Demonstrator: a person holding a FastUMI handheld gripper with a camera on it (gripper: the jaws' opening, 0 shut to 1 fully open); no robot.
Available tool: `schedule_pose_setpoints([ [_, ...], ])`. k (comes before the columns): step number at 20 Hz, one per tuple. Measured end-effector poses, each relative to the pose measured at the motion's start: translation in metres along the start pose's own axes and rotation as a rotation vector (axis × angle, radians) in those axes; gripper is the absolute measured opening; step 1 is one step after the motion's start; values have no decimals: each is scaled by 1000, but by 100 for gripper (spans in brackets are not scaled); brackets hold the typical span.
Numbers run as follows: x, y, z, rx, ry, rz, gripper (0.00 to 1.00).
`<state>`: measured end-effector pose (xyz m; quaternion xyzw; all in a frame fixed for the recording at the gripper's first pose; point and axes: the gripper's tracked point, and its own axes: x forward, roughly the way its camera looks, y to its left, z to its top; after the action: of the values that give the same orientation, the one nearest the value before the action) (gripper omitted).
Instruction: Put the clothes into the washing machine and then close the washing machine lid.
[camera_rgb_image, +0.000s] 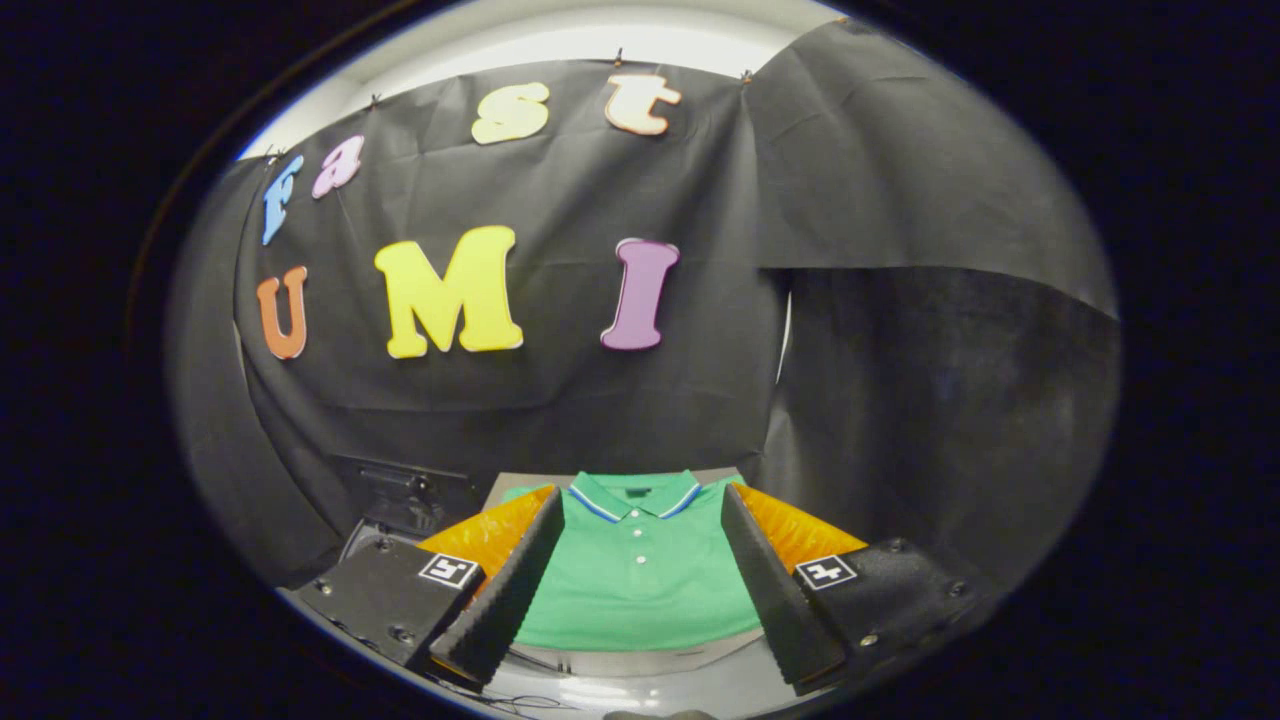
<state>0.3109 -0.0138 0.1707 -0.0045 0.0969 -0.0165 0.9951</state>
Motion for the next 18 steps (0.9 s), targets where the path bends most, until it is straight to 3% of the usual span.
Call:
schedule_pose_setpoints([
  [10,128,2,-85,-84,347,12,100],
  [18,150,5,-123,-97,460,-6,100],
])
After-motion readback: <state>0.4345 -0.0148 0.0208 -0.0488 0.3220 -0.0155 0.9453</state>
